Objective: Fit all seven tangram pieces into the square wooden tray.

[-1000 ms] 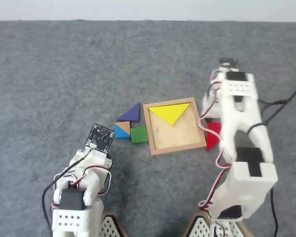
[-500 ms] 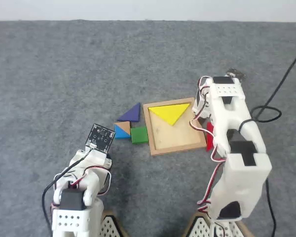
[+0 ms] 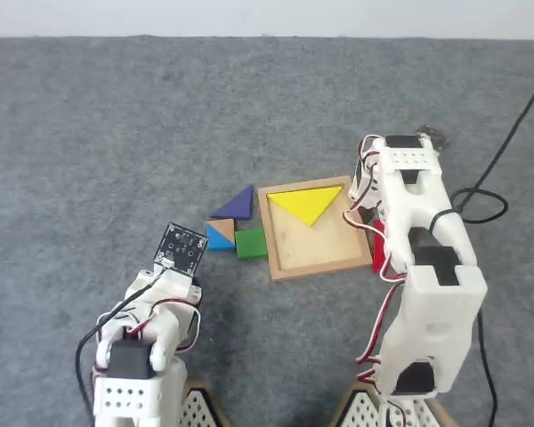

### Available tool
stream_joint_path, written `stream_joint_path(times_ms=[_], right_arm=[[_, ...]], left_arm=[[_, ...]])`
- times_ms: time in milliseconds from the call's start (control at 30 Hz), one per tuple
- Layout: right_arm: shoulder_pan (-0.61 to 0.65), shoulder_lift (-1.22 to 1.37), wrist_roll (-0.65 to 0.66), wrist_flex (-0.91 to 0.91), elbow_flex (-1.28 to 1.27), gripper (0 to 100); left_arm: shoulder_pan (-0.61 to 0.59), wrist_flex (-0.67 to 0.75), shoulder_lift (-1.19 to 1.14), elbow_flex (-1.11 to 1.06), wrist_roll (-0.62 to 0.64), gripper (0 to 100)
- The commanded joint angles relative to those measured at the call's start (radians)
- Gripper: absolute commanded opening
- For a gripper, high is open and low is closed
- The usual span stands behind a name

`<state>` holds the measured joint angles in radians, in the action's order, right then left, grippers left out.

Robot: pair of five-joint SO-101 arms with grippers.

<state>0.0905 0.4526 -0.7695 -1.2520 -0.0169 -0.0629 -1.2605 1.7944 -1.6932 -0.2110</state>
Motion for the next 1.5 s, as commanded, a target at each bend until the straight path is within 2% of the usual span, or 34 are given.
stream_joint_path(times_ms=[0, 333, 533, 767, 933, 1133, 1467], right_arm=[[-0.025, -0.01, -0.014, 0.004, 0.044, 29.2], [-0.061, -0.013, 0.006, -0.042, 0.038, 29.2], [-0.062, -0.016, 0.149, -0.093, 0.084, 29.2], [-0.059, -0.016, 0.322, -0.294, 0.287, 29.2], [-0.059, -0.001, 0.295, -0.375, 0.338, 29.4], [-0.062, 0.087, 0.224, -0.282, 0.264, 29.6], [-0.062, 0.15, 0.224, -0.237, 0.262, 29.6]], left_arm=[[0.005, -0.006, 0.023, 0.01, 0.005, 6], [0.005, -0.006, 0.023, 0.01, 0.005, 6], [0.005, -0.006, 0.023, 0.01, 0.005, 6], [0.005, -0.006, 0.023, 0.01, 0.005, 6], [0.005, -0.006, 0.023, 0.01, 0.005, 6], [0.005, -0.006, 0.023, 0.01, 0.005, 6], [0.005, -0.006, 0.023, 0.01, 0.005, 6]])
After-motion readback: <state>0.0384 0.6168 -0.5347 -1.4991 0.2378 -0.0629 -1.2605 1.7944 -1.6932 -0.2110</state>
